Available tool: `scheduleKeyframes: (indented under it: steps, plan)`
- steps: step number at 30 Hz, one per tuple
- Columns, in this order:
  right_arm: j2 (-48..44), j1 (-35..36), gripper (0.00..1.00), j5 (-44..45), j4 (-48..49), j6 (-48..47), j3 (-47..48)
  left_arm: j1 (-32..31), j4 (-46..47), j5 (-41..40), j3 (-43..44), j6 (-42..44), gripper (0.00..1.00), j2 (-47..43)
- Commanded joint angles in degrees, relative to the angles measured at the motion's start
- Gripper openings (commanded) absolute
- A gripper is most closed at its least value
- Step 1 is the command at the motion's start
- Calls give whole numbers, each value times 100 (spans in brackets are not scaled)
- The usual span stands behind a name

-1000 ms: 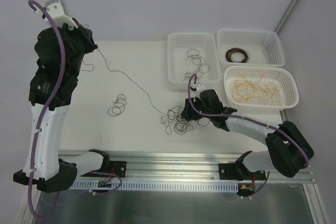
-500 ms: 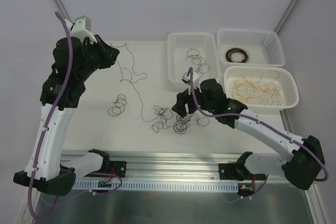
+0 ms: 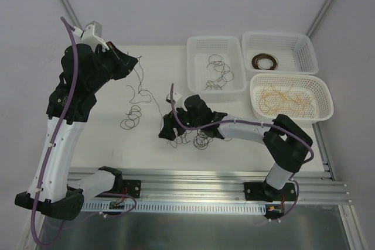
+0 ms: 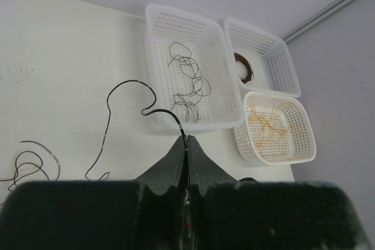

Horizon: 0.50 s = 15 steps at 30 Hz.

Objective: Untangle the cables

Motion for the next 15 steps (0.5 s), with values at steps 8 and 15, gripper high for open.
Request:
scheduleKeyframes:
  steps: [8,15]
  plan:
    - [922,359,47,-355,1164,484,565,63,292,101,-187,-264,0,133]
    - [63,351,1,-189,393,124,591,55,327,-84,-660,-158,1,221]
